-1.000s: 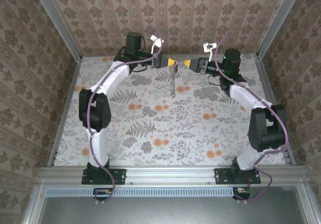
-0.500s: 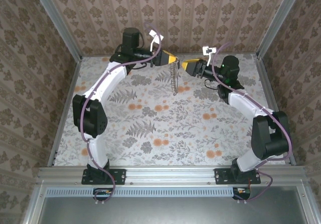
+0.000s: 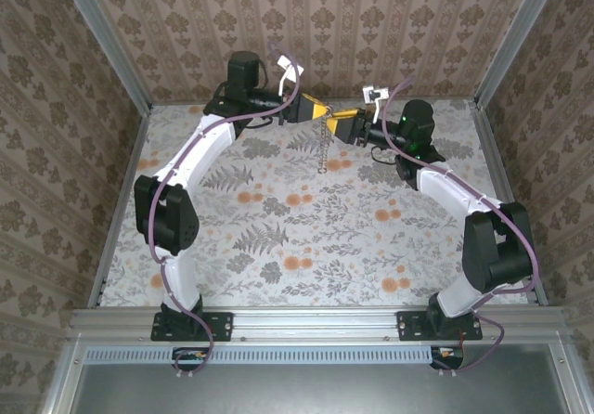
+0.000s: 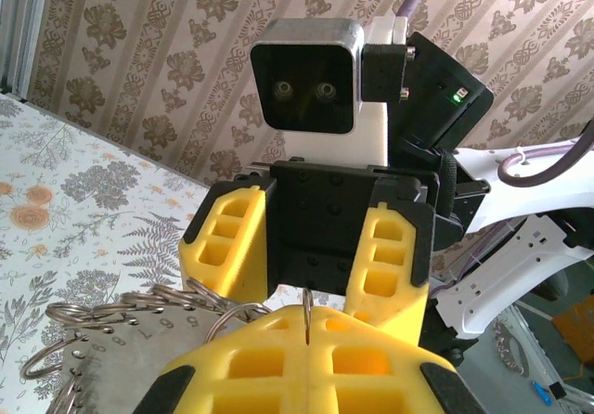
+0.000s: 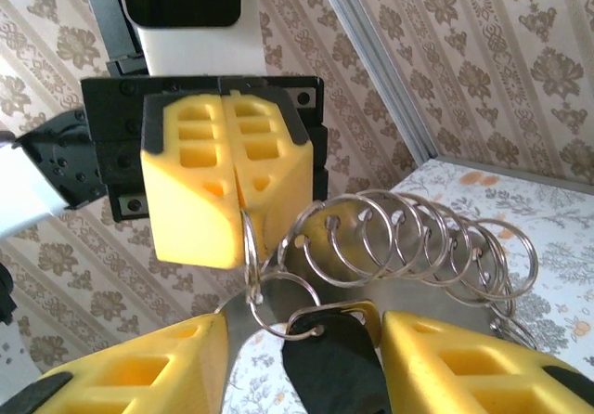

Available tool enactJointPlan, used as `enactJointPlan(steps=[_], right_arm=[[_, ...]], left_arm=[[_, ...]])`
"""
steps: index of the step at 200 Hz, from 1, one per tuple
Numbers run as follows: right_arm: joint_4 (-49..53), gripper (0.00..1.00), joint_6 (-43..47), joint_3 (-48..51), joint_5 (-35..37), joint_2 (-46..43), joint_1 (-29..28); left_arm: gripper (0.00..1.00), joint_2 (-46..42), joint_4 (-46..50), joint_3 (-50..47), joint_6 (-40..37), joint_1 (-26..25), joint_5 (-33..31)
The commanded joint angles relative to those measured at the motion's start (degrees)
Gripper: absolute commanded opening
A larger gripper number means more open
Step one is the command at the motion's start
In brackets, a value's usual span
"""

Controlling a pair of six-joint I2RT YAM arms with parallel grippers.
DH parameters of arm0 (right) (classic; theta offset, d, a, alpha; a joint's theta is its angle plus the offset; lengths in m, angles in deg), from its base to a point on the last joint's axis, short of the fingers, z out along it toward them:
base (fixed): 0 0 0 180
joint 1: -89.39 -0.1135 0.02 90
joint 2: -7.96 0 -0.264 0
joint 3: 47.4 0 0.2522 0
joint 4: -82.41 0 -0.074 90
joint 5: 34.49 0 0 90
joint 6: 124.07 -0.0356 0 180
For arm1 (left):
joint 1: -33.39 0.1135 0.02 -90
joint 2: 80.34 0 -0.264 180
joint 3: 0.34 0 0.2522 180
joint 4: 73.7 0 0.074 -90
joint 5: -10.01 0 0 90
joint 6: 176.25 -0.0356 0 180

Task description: Put the keys on the keyring

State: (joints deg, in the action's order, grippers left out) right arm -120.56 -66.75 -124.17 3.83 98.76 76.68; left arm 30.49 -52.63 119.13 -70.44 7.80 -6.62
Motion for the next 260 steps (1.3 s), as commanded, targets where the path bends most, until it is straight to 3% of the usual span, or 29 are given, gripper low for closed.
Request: enactJointPlan(steps=[1, 61, 118, 163, 183, 197, 260], right_arm=[[2.8, 0.44, 3.5, -2.1, -1.6, -2.2, -0.3], [6.2, 0.18, 5.8, -2.2, -2.6, -3.9, -0.7], [7.0, 0.11, 6.2, -2.8, -3.0, -2.3, -1.7], [8.6, 0.14, 6.8, -3.9, -4.1, -1.4, -3.0], [10.6, 0.3, 8.1, -3.5, -3.7, -2.3, -2.8], [11.3, 0.36, 8.5, -2.4, -3.1, -3.5, -1.9], [7.2, 0.37, 3.0, 2.6, 0.8, -10.0, 2.8]], left_arm=[[0.0, -3.2, -0.3, -0.2, -1.5, -0.2, 2.3], [0.0, -3.1, 0.0, 0.0, -1.8, -0.2, 2.0], [0.0, -2.9, -0.8, 0.4, -1.0, -0.2, 1.8], [0.0, -2.8, -0.8, 0.2, -1.0, -0.2, 1.6], [0.0, -2.8, -0.8, 0.2, -1.0, -0.2, 1.6], [0.0, -2.8, -0.7, 0.1, -1.1, -0.2, 1.6], [0.0, -3.0, -0.7, -0.1, -1.4, -0.2, 2.0]])
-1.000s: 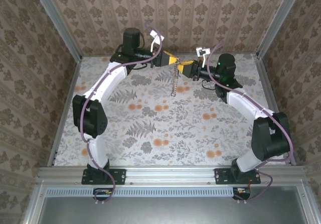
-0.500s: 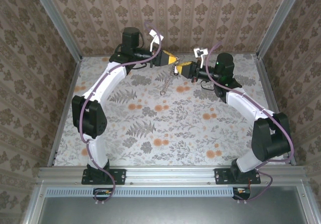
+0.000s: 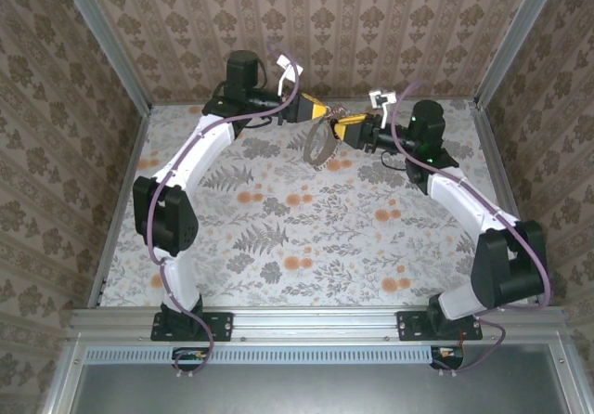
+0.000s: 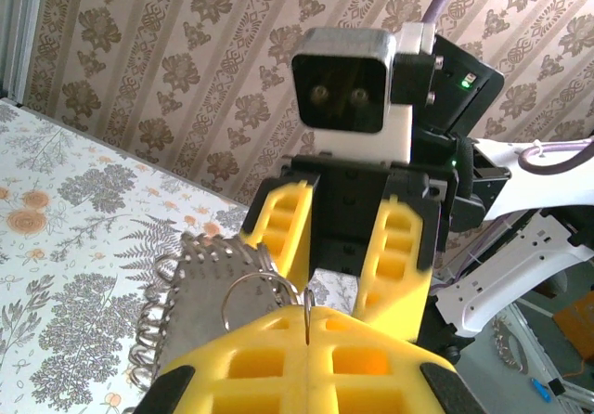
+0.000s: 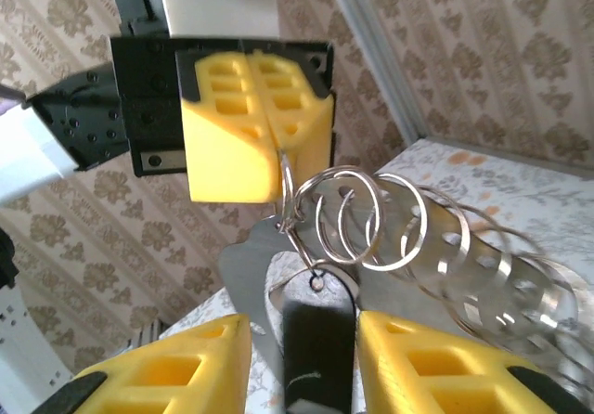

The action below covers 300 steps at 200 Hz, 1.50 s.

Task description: Put the keys on the keyring

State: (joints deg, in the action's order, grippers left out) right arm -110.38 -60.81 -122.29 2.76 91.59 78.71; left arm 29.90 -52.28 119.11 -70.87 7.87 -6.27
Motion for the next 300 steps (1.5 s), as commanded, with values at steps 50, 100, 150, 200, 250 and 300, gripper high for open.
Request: enactJointPlan(steps=[50, 100, 150, 200, 250, 300], right_arm=[[-9.4, 0.31, -9.8, -1.6, 2.7, -0.3, 0.6], [-11.0, 0.22, -12.5, -6.3, 2.4, 4.6, -0.7], [-11.4, 0.1, -12.8, -4.9, 1.0, 6.4, -4.5], [-14.5, 0.09, -14.0, 1.6, 2.2, 5.0, -7.2], [-14.9, 0.09, -14.3, 3.4, 2.5, 3.3, -6.9], [-12.8, 0.1, -13.3, 6.8, 4.9, -3.3, -2.5]], left_arm=[[0.0, -2.6, -1.2, -0.3, -1.0, -0.2, 1.7], [0.0, -2.5, -1.3, -0.2, -1.0, -0.2, 1.7], [0.0, -2.7, -3.1, -0.7, 0.3, -0.3, -0.1], [0.0, -3.0, -6.4, -1.7, 2.6, -0.2, -1.0], [0.0, -3.2, -7.0, -2.2, 2.9, -0.2, -1.3], [0.0, -3.5, -7.3, -2.5, 3.1, -0.3, -1.1]])
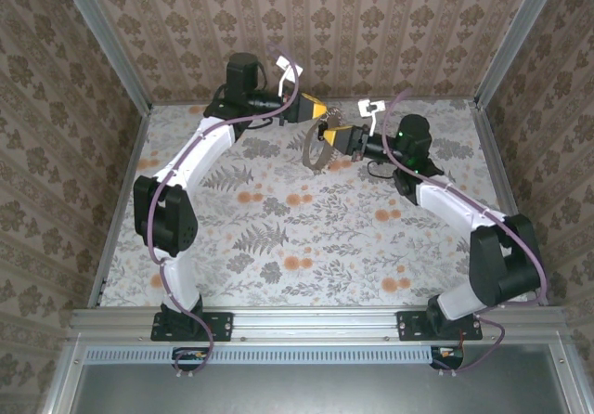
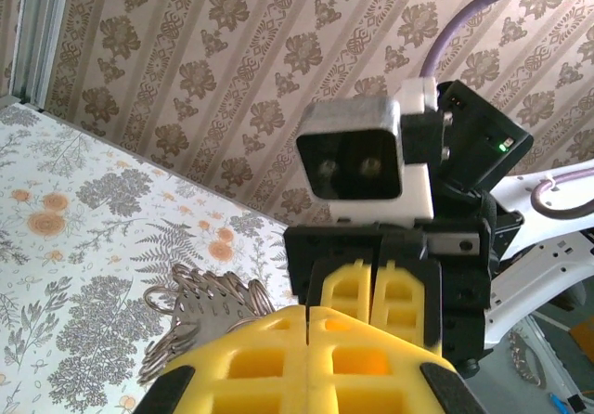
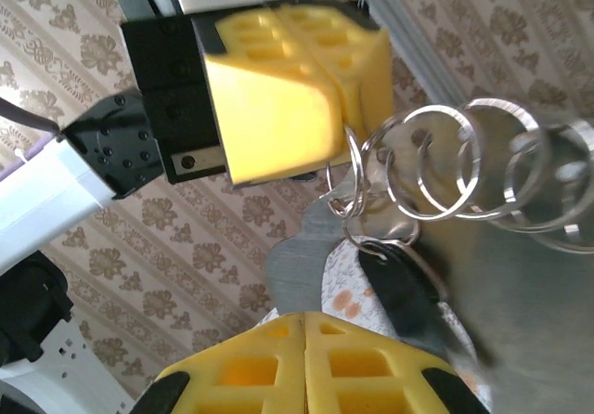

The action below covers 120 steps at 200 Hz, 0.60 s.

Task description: Put the keys on the keyring

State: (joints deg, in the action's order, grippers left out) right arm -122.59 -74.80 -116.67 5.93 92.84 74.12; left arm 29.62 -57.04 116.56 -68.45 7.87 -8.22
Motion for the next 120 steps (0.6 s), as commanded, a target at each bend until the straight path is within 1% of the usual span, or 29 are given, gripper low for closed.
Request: enactJointPlan(steps=[1, 18, 21, 27, 39, 62, 64, 80, 111, 114, 120], right_arm=[[-0.5, 0.1, 0.7, 1.1, 1.8, -4.6, 2.2], [0.5, 0.1, 1.1, 0.8, 2.7, -4.8, 2.7], [0.8, 0.1, 1.3, 0.6, 2.9, -6.4, 2.7], [1.1, 0.1, 1.4, 0.3, 3.3, -6.7, 2.9], [1.1, 0.13, 1.2, -0.4, 3.9, -6.4, 2.9], [-1.0, 0.28, -1.1, -1.5, 4.8, -5.6, 2.8], [-1.3, 0.3, -1.5, -1.6, 4.8, -4.4, 2.8], [-4.9, 0.37, -4.3, -1.8, 5.5, -2.4, 2.8], [-12.6, 0.38, -10.4, -2.1, 7.1, 1.0, 2.7], [-13.3, 0.38, -11.0, -2.1, 7.2, 1.3, 2.7], [-14.5, 0.37, -11.9, -2.3, 7.4, 1.9, 2.6]], left_arm=[[0.0, -3.2, -2.6, 0.0, 0.7, -0.3, 0.8], [0.0, -3.3, -2.7, 0.0, 0.7, -0.2, 0.8], [0.0, -3.3, -2.7, 0.0, 0.7, -0.2, 0.8], [0.0, -3.4, -2.8, -0.1, 0.8, -0.3, 0.8], [0.0, -3.5, -3.3, -0.4, 1.2, -0.2, 0.7], [0.0, -3.9, -6.1, -1.5, 3.2, -0.2, 0.0], [0.0, -3.9, -6.3, -1.6, 3.4, -0.2, -0.1], [0.0, -4.3, -8.7, -2.6, 5.4, -0.2, -1.5], [0.0, -5.5, -15.7, -6.1, 10.3, -0.2, -4.6], [0.0, -5.6, -16.1, -6.4, 10.6, -1.8, -4.9], [0.0, -5.6, -17.1, -7.1, 11.2, -2.2, -5.6]])
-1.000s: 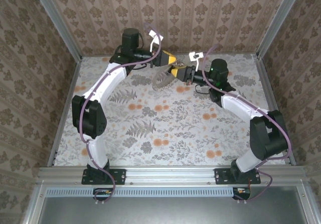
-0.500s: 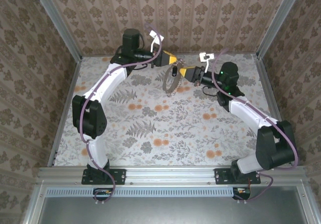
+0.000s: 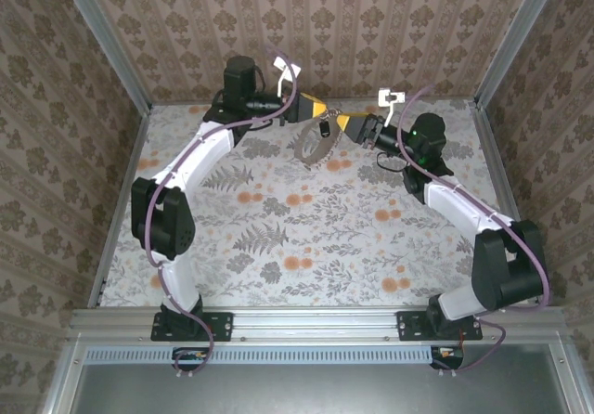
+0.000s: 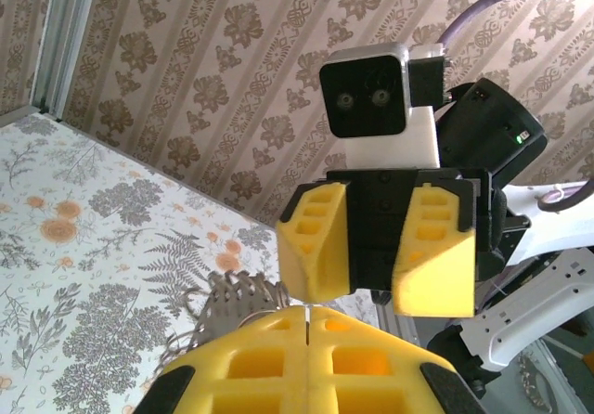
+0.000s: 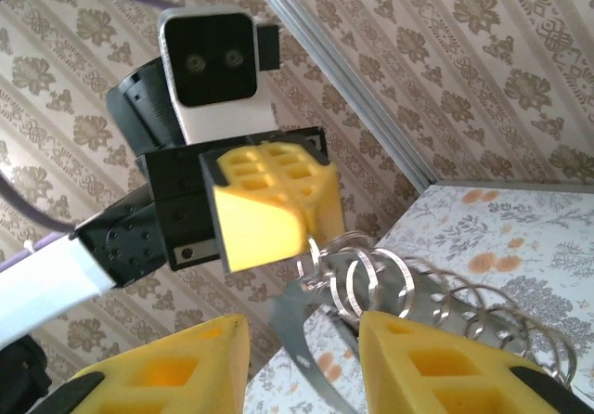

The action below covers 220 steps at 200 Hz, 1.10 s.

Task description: Put the keys on the keyring

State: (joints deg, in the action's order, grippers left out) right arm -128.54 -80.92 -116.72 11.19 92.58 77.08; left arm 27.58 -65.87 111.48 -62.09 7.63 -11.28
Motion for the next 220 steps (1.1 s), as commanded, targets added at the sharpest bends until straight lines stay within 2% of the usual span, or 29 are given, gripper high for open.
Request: enactJointPlan(steps=[1, 59, 127, 220], right_arm=[[-8.8, 0.37, -5.9, -2.3, 2.2, 2.3, -0.3], [-15.4, 0.31, -11.1, -3.8, 3.8, 6.5, -0.6], [-16.0, 0.35, -10.8, -0.8, 4.2, 4.4, -0.4], [-18.9, 0.3, -12.7, -0.1, 2.4, 5.7, -1.0]], left_arm=[[0.0, -3.7, -8.5, -2.1, 5.0, -2.0, -2.7], [0.0, -3.9, -22.8, -8.3, 15.7, -3.4, -8.5], [0.0, -4.8, -23.3, -10.2, 15.9, -2.9, -11.6], [0.0, -4.8, -24.5, -10.3, 16.9, -2.7, -12.0]])
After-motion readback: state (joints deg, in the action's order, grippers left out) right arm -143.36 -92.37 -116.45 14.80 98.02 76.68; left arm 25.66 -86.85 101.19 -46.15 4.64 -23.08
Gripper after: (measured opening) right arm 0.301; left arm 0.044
